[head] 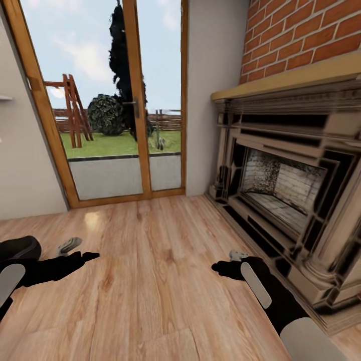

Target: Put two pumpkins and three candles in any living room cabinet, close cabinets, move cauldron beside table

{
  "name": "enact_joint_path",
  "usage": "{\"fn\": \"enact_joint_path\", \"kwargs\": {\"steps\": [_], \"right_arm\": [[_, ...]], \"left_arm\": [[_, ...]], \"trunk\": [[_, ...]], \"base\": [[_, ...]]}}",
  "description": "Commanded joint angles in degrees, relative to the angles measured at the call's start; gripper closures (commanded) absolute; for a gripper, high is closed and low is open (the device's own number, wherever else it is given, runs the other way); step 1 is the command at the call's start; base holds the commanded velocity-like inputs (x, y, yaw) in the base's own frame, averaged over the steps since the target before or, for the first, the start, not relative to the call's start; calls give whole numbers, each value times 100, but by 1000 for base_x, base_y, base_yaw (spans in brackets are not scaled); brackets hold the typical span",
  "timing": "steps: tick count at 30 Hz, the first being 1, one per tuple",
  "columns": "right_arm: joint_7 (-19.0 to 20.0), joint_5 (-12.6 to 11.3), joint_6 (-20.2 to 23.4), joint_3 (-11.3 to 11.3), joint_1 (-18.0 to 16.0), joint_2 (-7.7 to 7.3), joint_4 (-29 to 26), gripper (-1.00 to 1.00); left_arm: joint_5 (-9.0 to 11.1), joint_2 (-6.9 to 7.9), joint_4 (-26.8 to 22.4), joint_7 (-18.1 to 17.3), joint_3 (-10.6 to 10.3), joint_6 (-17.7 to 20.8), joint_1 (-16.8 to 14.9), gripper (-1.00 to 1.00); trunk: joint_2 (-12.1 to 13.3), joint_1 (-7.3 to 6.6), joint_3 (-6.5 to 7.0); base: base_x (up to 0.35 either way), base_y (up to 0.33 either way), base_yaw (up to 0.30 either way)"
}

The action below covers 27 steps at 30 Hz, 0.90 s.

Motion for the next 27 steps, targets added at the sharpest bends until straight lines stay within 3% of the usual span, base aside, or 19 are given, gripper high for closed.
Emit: {"fn": "enact_joint_path", "kwargs": {"steps": [1,22,27], "right_arm": [[-54,-60,5,18,-4,-7,-14,-100],[-49,-61,15,45,-4,-7,10,-100],[-78,-59,15,53,-4,-2,8,-100]], "left_arm": [[60,0,-3,55,3,19,-4,-100],[59,0,39,55,4,19,-4,-100],[59,0,60,55,4,19,-4,-100]], "trunk": [[-3,2,-7],[-3,2,-8],[-3,2,-8]], "base": [[325,109,35],[336,11,3],[337,0,153]]}}
